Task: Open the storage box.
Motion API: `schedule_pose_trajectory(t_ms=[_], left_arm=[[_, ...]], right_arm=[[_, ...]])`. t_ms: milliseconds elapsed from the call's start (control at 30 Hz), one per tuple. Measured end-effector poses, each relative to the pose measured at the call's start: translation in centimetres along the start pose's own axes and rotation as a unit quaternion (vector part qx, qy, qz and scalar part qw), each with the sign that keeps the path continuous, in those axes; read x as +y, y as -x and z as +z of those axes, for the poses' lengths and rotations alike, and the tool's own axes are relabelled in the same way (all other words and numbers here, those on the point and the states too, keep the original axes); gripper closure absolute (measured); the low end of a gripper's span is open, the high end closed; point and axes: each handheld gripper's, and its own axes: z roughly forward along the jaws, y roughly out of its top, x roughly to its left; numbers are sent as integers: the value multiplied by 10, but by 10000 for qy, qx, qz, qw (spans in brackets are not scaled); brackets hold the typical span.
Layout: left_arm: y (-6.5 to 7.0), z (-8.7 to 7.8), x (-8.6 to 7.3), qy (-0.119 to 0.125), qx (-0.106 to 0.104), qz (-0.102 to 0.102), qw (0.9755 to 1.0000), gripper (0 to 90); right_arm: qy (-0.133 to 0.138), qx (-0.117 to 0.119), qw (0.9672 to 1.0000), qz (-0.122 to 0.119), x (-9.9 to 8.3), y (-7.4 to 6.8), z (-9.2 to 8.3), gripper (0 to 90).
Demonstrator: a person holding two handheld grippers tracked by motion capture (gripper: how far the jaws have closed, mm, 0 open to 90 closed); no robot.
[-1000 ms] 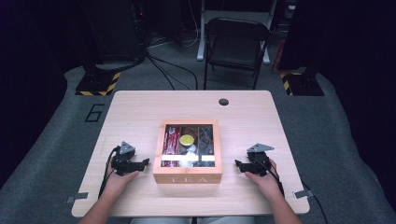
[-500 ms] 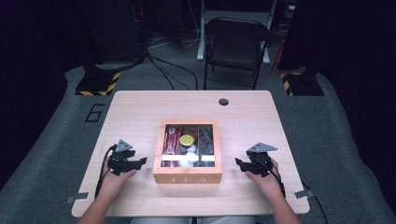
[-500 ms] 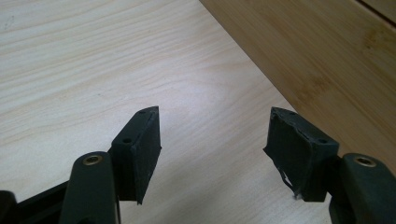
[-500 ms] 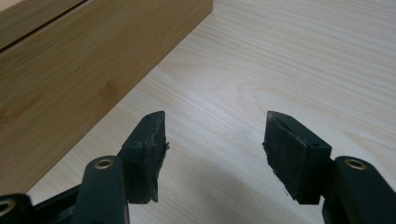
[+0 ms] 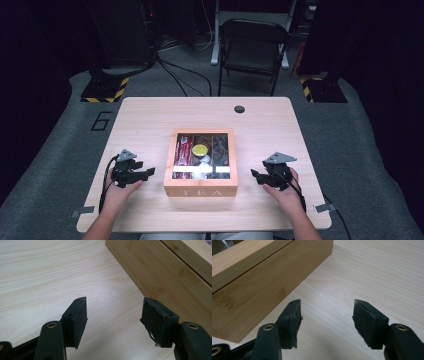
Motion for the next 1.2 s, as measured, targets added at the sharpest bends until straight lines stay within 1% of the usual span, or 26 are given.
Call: schedule_pose_trajectory(t_ms=[33, 67, 100, 133, 233, 267, 300, 367, 400, 467, 533, 567, 600, 667, 700, 733, 800, 833, 867, 900, 933, 1000, 1067, 1133, 1167, 1200], left_arm=[[1, -2, 1, -12, -16, 33, 10000, 374], [3, -4, 2, -6, -18, 48, 10000, 378], [5, -6, 3, 33, -36, 48, 10000, 380], [7, -9, 5, 66, -29, 101, 9999, 383], [12, -11, 7, 149, -22, 167, 9997, 385], [14, -11, 8, 78, -57, 212, 9997, 387], [14, -12, 9, 81, -54, 206, 9997, 391], [16, -14, 12, 64, -93, 223, 9997, 391], [16, -15, 13, 76, -120, 212, 9997, 391], [17, -17, 14, 64, -131, 149, 9998, 391], [18, -20, 16, 57, -216, 80, 9997, 388], [18, -21, 16, 82, -191, 70, 9998, 387], [20, -23, 18, 41, -234, 94, 9997, 388], [21, -25, 18, 19, -254, 128, 9996, 388], [23, -26, 18, 56, -245, 130, 9996, 388], [24, -28, 19, 32, -256, 131, 9996, 393], [27, -30, 19, 59, -306, 150, 9994, 395], [28, -31, 19, 23, -330, 176, 9993, 398], [30, -32, 19, 18, -375, 187, 9991, 398], [31, -33, 18, 36, -378, 212, 9991, 398], [33, -35, 18, 0, -430, 227, 9988, 398], [36, -37, 18, 51, -435, 234, 9988, 397], [39, -40, 18, 82, -494, 266, 9984, 394], [41, -43, 17, 100, -534, 333, 9980, 394], [43, -44, 17, 156, -538, 360, 9978, 394], [44, -46, 17, 157, -539, 393, 9976, 395]], right_arm=[[-14, 21, 10000, 7, 1, -1, -1, 398], [-8, 63, 10000, -69, 3, -2, -2, 397], [10, 76, 10000, -46, 4, -4, -4, 397], [69, 83, 9999, -131, 8, -7, -8, 397], [81, 117, 9998, -105, 11, -10, -11, 404], [70, 165, 9998, -28, 12, -12, -13, 404], [55, 197, 9998, -31, 15, -15, -15, 408], [42, 160, 9998, -87, 18, -17, -19, 411], [1, 210, 9997, -93, 20, -17, -21, 409], [29, 278, 9996, -13, 24, -18, -25, 409], [98, 369, 9992, 89, 27, -19, -29, 409], [111, 426, 9990, 112, 28, -20, -31, 413], [130, 500, 9985, 176, 30, -22, -34, 417], [124, 544, 9982, 195, 31, -23, -35, 416], [162, 548, 9982, 184, 32, -25, -37, 415], [170, 555, 9982, 150, 34, -28, -40, 408], [196, 565, 9982, 104, 34, -30, -41, 404], [217, 572, 9981, 114, 35, -32, -43, 403], [268, 626, 9976, 91, 36, -36, -45, 401], [268, 626, 9976, 91, 36, -36, -45, 401], [284, 640, 9975, 70, 37, -38, -46, 403], [332, 716, 9969, 55, 37, -42, -47, 415], [353, 723, 9967, -70, 38, -47, -49, 419], [374, 701, 9968, -132, 38, -51, -50, 418], [395, 679, 9967, -189, 38, -54, -51, 418], [413, 660, 9967, -233, 37, -56, -52, 417]])
